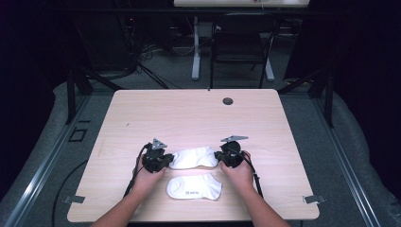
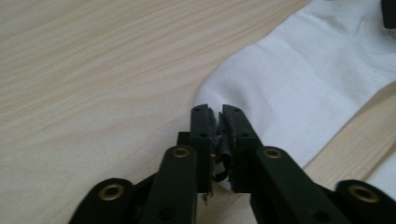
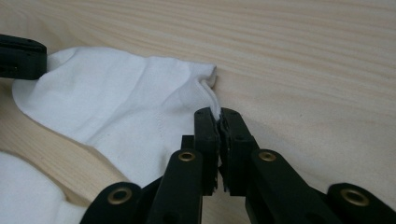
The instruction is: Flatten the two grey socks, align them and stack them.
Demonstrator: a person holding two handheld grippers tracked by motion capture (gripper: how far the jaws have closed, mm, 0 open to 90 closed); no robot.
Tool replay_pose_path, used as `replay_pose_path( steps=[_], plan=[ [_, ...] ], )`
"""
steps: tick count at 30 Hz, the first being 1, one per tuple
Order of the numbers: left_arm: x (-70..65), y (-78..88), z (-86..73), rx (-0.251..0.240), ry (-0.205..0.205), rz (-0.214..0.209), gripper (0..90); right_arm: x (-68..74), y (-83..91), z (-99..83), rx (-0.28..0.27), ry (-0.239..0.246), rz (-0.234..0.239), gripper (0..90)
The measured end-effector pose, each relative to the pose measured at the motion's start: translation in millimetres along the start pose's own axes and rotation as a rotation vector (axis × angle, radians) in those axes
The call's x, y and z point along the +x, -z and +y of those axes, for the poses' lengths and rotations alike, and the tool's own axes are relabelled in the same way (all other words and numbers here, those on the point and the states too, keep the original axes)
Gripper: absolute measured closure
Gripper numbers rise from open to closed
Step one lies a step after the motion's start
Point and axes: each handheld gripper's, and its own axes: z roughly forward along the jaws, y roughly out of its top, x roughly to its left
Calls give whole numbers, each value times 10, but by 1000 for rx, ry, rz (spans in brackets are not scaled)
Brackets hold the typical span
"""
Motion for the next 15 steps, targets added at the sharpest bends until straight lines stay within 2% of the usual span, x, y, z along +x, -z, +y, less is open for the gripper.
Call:
replay_pose_path(
  steps=[2,4,5,6,9,11,15],
  plan=[
    [-16,16,-9,3,-4,2,730,2,7,-8,3,1,0,841],
    [-18,27,-18,-3,-3,-1,681,-7,5,-8,1,-2,-2,751],
    [-18,28,-25,-3,0,6,666,-19,-8,-3,-22,-10,-8,681],
    [-18,28,-25,-3,0,6,662,-30,-8,3,-20,-6,-11,655],
    [-15,3,-42,15,-1,5,644,-49,-37,12,-39,-13,-23,614],
    [-19,-3,-49,6,-16,8,635,-64,-70,16,-30,-26,-15,591],
    [-48,-6,-57,3,-33,10,701,-57,-128,3,-17,-19,-6,643]
  ],
)
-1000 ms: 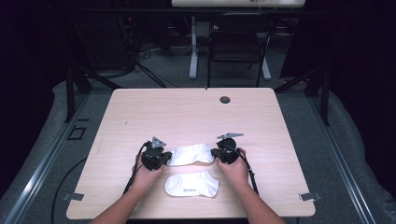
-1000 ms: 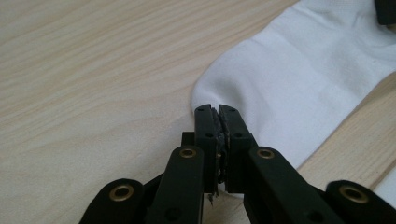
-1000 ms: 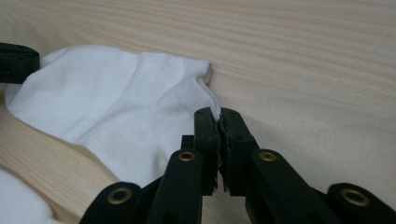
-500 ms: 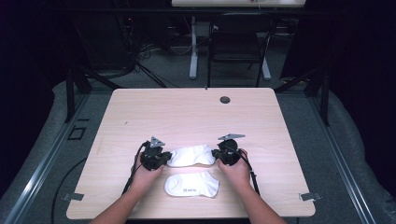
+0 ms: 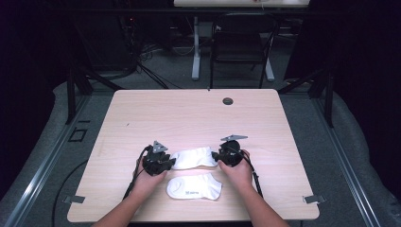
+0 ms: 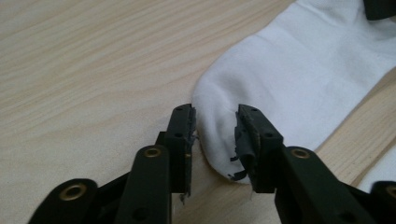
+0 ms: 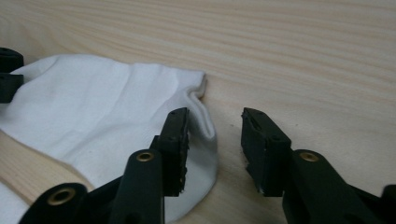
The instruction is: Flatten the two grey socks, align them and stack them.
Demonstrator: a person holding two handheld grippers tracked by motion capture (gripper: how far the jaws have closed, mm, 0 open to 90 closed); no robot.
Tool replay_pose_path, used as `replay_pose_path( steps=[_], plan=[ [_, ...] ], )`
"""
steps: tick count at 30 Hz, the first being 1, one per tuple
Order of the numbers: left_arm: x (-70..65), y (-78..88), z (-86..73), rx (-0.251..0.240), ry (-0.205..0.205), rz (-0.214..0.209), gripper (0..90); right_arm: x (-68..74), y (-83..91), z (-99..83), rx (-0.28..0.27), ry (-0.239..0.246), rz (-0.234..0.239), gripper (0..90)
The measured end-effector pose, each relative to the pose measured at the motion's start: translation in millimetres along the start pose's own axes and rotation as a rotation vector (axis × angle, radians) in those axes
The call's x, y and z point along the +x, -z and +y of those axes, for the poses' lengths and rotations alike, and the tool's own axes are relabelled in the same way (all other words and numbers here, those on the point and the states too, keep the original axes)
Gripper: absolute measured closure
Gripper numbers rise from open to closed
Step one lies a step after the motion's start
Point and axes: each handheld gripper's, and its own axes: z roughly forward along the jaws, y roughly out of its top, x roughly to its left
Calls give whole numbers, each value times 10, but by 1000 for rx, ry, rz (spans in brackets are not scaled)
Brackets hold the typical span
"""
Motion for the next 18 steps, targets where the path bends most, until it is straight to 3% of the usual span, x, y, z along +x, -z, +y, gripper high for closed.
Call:
replay_pose_path(
  steps=[6,18],
  plan=[
    [-30,-1,3,5,-13,-20,835,51,9,-7,42,21,26,848],
    [-17,39,44,-7,0,-17,870,101,157,19,9,28,62,863]
  ],
)
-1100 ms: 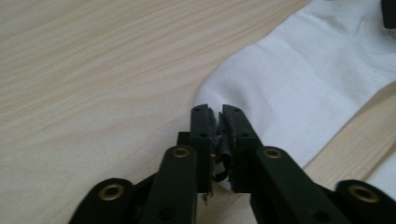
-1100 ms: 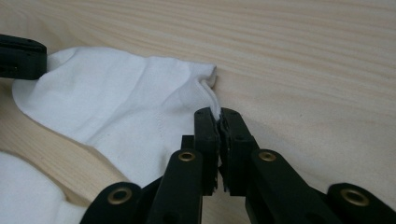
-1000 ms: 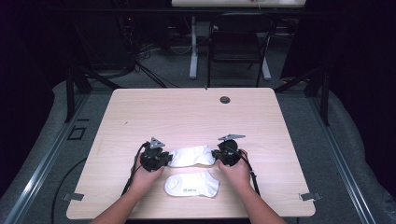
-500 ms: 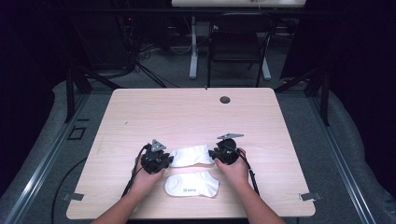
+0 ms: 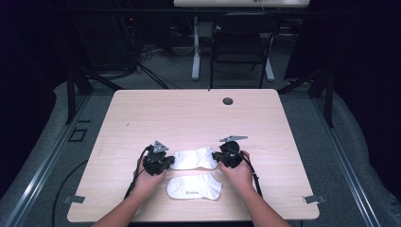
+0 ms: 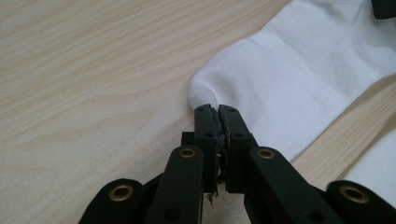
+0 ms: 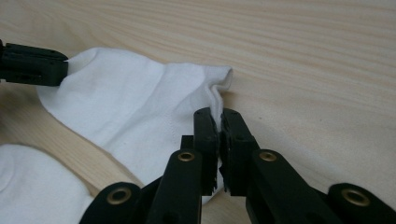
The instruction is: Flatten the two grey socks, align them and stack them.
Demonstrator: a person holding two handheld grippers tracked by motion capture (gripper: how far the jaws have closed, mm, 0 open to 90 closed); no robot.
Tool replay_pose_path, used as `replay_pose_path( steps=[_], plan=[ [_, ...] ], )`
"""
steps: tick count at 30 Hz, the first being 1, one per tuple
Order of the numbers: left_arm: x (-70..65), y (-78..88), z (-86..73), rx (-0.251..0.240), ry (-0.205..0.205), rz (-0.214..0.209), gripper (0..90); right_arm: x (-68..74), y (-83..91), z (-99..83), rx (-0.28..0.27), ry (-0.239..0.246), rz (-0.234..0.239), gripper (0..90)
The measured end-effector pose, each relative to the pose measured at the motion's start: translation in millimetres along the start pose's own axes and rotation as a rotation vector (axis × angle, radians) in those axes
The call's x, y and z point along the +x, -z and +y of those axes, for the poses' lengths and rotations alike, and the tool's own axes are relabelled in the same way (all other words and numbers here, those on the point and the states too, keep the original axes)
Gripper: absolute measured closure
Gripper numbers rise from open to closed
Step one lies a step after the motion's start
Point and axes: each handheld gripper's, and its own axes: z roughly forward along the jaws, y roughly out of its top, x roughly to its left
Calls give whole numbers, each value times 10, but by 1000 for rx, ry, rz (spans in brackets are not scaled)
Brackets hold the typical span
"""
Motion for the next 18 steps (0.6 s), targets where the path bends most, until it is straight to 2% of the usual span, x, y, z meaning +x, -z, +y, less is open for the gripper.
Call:
replay_pose_path(
  steps=[11,18],
  plan=[
    [12,187,96,-36,1,-19,870,89,157,33,-30,9,25,864],
    [30,298,98,-37,4,-39,869,118,258,48,-39,7,42,863]
  ],
)
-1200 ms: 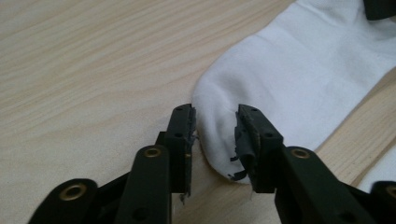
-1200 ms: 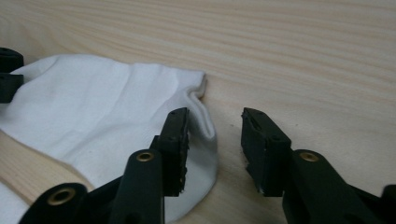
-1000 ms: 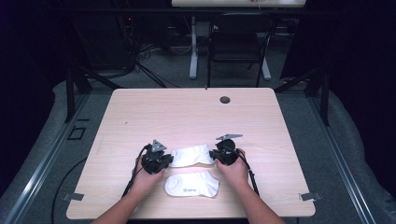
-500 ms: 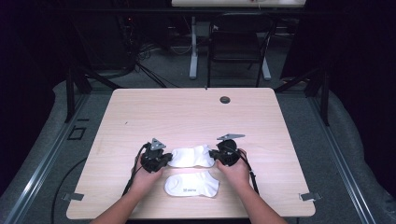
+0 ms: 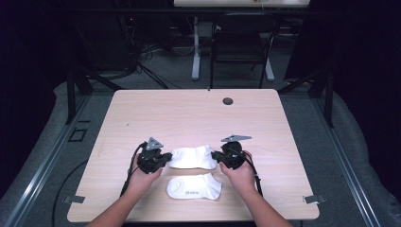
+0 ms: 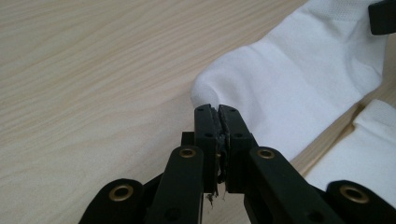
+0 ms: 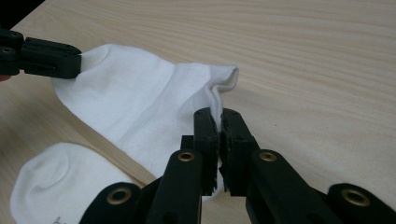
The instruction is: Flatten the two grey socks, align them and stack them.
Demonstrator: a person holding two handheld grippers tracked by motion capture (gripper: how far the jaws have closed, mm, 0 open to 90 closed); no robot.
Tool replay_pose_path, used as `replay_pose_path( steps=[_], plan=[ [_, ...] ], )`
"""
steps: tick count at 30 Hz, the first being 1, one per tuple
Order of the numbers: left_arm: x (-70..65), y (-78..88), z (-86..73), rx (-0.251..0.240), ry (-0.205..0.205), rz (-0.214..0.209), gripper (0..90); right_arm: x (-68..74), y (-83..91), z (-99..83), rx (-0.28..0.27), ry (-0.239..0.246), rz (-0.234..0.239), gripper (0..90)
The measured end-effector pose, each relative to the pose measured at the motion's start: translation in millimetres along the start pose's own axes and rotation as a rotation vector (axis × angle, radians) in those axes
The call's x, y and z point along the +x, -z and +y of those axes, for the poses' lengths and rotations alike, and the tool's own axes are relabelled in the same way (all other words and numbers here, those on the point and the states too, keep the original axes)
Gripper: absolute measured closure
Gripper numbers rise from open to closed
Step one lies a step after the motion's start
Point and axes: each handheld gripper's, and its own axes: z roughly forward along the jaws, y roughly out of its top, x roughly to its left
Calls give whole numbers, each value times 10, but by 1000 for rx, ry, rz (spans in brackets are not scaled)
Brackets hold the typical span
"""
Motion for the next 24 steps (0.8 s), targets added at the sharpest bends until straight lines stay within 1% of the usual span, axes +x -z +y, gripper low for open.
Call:
replay_pose_path(
  steps=[2,4,5,6,9,10,12,13,16,17,20,24],
  plan=[
    [-9,33,-6,-12,2,-1,870,16,33,-4,-10,2,6,863],
    [-16,74,-10,-9,-3,-11,869,39,84,-12,-8,4,14,863],
    [-21,85,-14,-16,-5,-9,869,39,84,-12,-8,4,14,863],
    [-31,117,-19,-14,-5,-20,869,44,101,-14,-5,6,19,863],
    [-60,165,-40,-21,-2,-32,869,73,169,-31,-6,5,32,863],
    [-70,181,-49,-23,-5,-33,869,77,192,-35,-3,11,40,862],
    [-84,225,-66,-25,-13,-41,869,96,237,-53,-6,8,51,862],
    [-93,238,-74,-27,-6,-44,869,112,275,-68,-7,7,56,862],
    [-125,289,-111,-36,-9,-56,868,128,315,-87,-5,10,68,862],
    [-136,299,-120,-36,-8,-57,868,137,340,-100,-3,18,69,861],
    [-173,340,-152,-41,-11,-66,868,167,380,-138,-8,20,78,861],
    [-212,388,-183,-47,-15,-76,868,200,439,-184,-1,30,85,862]
  ],
)
